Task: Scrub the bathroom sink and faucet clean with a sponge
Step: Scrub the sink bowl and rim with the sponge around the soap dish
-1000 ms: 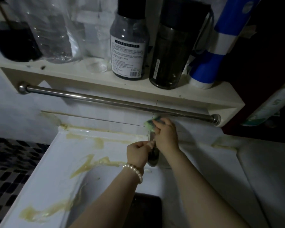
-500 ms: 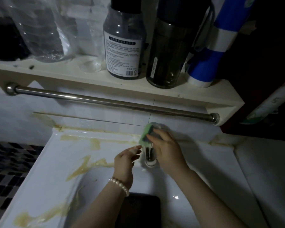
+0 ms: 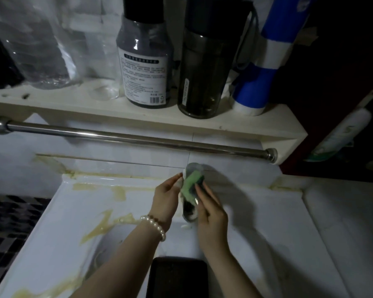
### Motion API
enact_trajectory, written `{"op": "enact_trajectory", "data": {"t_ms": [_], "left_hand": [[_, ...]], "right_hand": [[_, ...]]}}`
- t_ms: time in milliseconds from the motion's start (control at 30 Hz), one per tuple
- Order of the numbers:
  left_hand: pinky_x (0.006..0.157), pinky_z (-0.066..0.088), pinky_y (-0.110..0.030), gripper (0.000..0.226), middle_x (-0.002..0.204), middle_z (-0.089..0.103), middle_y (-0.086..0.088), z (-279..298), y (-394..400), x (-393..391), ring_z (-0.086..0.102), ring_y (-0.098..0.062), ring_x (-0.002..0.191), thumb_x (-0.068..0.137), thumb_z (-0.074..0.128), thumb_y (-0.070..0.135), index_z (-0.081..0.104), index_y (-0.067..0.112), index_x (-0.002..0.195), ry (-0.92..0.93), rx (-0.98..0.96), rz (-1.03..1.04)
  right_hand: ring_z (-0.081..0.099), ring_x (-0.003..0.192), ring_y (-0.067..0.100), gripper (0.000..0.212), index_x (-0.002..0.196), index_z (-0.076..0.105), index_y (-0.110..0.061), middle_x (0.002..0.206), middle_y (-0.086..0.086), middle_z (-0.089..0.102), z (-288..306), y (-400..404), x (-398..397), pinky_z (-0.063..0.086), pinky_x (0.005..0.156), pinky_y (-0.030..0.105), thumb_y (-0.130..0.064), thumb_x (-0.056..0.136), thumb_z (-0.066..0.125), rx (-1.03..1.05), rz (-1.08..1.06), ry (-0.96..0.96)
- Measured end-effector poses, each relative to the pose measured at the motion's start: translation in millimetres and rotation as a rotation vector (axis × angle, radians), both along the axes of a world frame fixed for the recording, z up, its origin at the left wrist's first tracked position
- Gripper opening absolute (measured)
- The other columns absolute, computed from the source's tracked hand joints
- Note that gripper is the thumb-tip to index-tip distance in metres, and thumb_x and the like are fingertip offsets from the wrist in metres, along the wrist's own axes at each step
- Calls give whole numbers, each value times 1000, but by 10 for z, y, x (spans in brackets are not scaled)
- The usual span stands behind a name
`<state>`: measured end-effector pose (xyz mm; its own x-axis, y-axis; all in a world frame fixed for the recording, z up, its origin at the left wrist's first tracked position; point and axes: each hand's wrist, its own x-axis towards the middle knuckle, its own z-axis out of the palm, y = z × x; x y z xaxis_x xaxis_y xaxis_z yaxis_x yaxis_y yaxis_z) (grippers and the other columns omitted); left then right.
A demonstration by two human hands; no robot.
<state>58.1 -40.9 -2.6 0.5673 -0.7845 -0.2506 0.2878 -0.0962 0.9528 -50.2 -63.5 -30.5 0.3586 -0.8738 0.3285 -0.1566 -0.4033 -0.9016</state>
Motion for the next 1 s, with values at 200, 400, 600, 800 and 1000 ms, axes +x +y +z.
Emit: {"op": "enact_trajectory", "data": {"t_ms": [200, 400, 600, 800, 1000], "left_hand": [[67, 47, -9, 25, 97, 71, 9, -40, -73, -60, 64, 2, 87, 96, 47, 21, 65, 21, 114, -164, 49, -100], [97, 48, -37, 28, 112, 66, -14, -90, -22, -136, 62, -24, 107, 95, 47, 9, 62, 1, 117, 51, 52, 77], [90, 46, -35, 26, 105, 65, -21, -262, 189, -251, 58, -30, 100, 97, 41, 10, 65, -1, 96, 176, 138, 54], [108, 29, -42, 36, 125, 60, -15, -334, 247, -325, 52, -27, 120, 97, 40, 29, 60, 10, 119, 409, 281, -110], [83, 53, -43, 24, 101, 60, -25, -399, 295, -338, 60, -31, 92, 96, 45, 12, 52, -6, 111, 474, 168, 36]], "right_hand": [[53, 113, 16, 35, 133, 51, -10, 128, 7, 57, -72, -849, 390, 41, 92, 22, -11, 100, 39, 466, -141, -36], [56, 91, 18, 23, 112, 65, -2, 102, 14, 68, -742, -491, 123, 41, 77, 24, -3, 95, 49, 738, -154, 24], [67, 85, 22, 22, 85, 71, -20, 87, 1, 72, -546, -226, 214, 53, 71, 32, -12, 95, 52, 892, -164, -314], [67, 89, 26, 16, 102, 67, -8, 98, 12, 71, -398, -148, 45, 55, 61, 29, -14, 94, 55, 1069, -131, -357], [59, 99, 30, 26, 118, 62, -3, 106, 14, 67, -379, -54, -172, 43, 80, 36, -6, 94, 52, 900, 25, -25]]}}
